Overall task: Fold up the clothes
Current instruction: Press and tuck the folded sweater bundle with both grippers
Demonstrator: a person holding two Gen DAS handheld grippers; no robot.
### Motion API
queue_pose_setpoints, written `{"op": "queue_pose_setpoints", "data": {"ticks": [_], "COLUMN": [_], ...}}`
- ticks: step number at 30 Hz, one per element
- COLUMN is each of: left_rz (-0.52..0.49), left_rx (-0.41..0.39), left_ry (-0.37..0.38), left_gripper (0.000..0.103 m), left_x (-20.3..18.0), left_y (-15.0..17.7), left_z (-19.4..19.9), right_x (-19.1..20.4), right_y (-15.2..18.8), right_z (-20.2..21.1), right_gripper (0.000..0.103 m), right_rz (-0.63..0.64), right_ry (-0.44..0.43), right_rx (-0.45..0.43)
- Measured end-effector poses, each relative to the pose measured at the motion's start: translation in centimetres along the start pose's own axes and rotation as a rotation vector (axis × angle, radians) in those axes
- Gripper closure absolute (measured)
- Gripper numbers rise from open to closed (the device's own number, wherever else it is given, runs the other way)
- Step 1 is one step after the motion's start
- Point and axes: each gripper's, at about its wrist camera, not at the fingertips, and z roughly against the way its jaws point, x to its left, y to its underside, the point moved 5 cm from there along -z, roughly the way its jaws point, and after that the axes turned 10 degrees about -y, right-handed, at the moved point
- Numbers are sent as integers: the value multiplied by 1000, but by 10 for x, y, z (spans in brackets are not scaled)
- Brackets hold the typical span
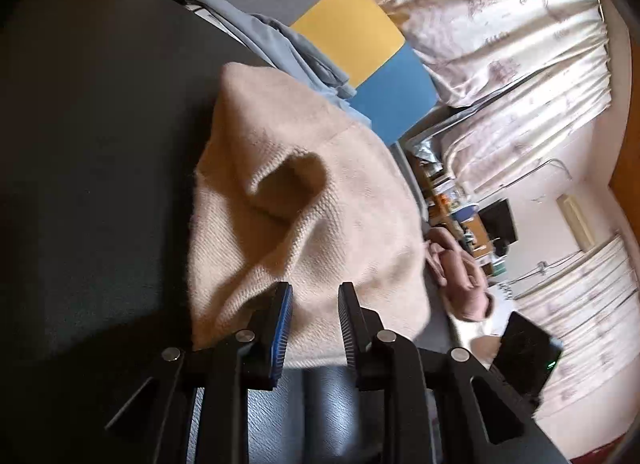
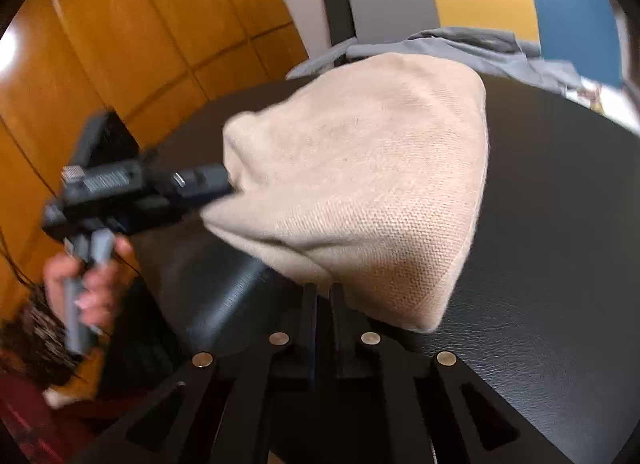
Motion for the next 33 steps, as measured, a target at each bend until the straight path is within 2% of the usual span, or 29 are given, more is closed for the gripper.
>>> {"op": "queue_pose_setpoints", "data": {"ticks": [2,5,6,7,11,13,14,16,17,19,21,24,26,29,31,33], "left_rz": [20,25,20,14,28,47,56,47,45,44,40,18,14,-22,-62,-73], "left_rx": [6,33,25,3,-109,-111,-108,-91,-82,-68,-79,-85,-58,25,46,14], "left_ry": [16,50,46,45,41,53,58,52,50,46,41,62,79,89,42,-25], "left_gripper": [80,83,89,99,102,103,103,103,100,81,79,75,73,68,67,67], "left_x": [1,0,0,-1,7,12,13,18,19,19,16,6,-3,-19,-26,-27], "left_y": [-2,5,6,6,3,3,3,7,9,13,13,14,15,23,24,20], "left_z": [-4,-13,-13,-9,19,24,25,26,25,24,25,22,14,-5,-15,-18], "right_x": [-8,-14,-14,-16,-32,-42,-44,-47,-47,-45,-45,-64,-72,-75,-80,-85], "right_y": [-2,3,5,4,7,9,9,5,1,-2,-4,3,8,12,14,17], "right_z": [1,-3,-4,-3,2,0,-1,0,2,16,31,44,39,35,41,48], "right_gripper": [90,76,70,64,60,62,66,96,96,96,96,96,96,96,96,96], "right_rz": [-71,-170,-188,-206,-347,-449,-481,-509,-502,-485,-476,-539,-568,-578,-593,-614], "right_ry": [-15,-53,-67,-79,-134,-183,-195,-201,-195,-178,-155,-69,-55,-65,-72,-86], "right_rx": [-28,-12,-6,-12,-84,-118,-137,-191,-215,-269,-323,-366,-357,-362,-365,-373]}}
